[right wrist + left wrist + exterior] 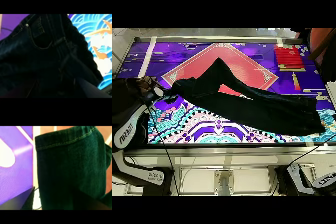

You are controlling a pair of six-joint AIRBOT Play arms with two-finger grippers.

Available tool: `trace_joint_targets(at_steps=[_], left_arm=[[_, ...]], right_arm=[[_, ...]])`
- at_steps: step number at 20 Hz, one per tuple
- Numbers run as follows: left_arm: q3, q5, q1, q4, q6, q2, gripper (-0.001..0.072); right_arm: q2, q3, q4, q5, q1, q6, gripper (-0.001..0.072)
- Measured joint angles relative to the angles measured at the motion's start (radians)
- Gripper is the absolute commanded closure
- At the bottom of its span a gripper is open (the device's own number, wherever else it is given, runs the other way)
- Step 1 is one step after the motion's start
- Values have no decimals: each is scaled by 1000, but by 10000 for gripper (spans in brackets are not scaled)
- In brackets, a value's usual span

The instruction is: Fold the clothes and pants, and hang the long-sleeved shirts on hangers.

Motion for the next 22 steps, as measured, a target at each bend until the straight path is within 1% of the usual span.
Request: trace_joint_targets(at_steps=[2, 3, 5, 7, 9, 11, 13, 15, 16, 19, 22], left_arm=[[39, 6, -3, -2, -3, -32, 625], [61, 10, -5, -2, -3, -47, 691], [98, 11, -9, -2, 3, -70, 692], [127, 1, -5, -2, 31, -75, 693], [142, -51, 15, 26, 67, -45, 693], [149, -154, 42, 132, 92, 25, 693], [121, -316, 59, 296, 105, 125, 693], [18, -450, 68, 427, 115, 248, 693], [-60, -491, 69, 468, 118, 319, 692], [-327, -564, 61, 500, 119, 517, 693], [-555, -598, 57, 516, 66, 691, 690]], right_arm=[[0, 4, 16, 14, 0, 0, 251], [0, 5, 22, 17, 0, 1, 251], [0, 7, 31, 32, 0, 1, 251], [0, 9, 32, 43, -1, 1, 251], [0, 16, 5, 51, -2, 2, 251], [0, 21, -39, 55, -6, 3, 251], [-1, 23, -69, 59, -19, 3, 251], [-1, 25, -88, 59, -29, 3, 251], [-1, 25, -93, 60, -31, 3, 251], [-1, 26, -107, 63, -36, 3, 251], [-1, 26, -116, 67, -38, 3, 250]])
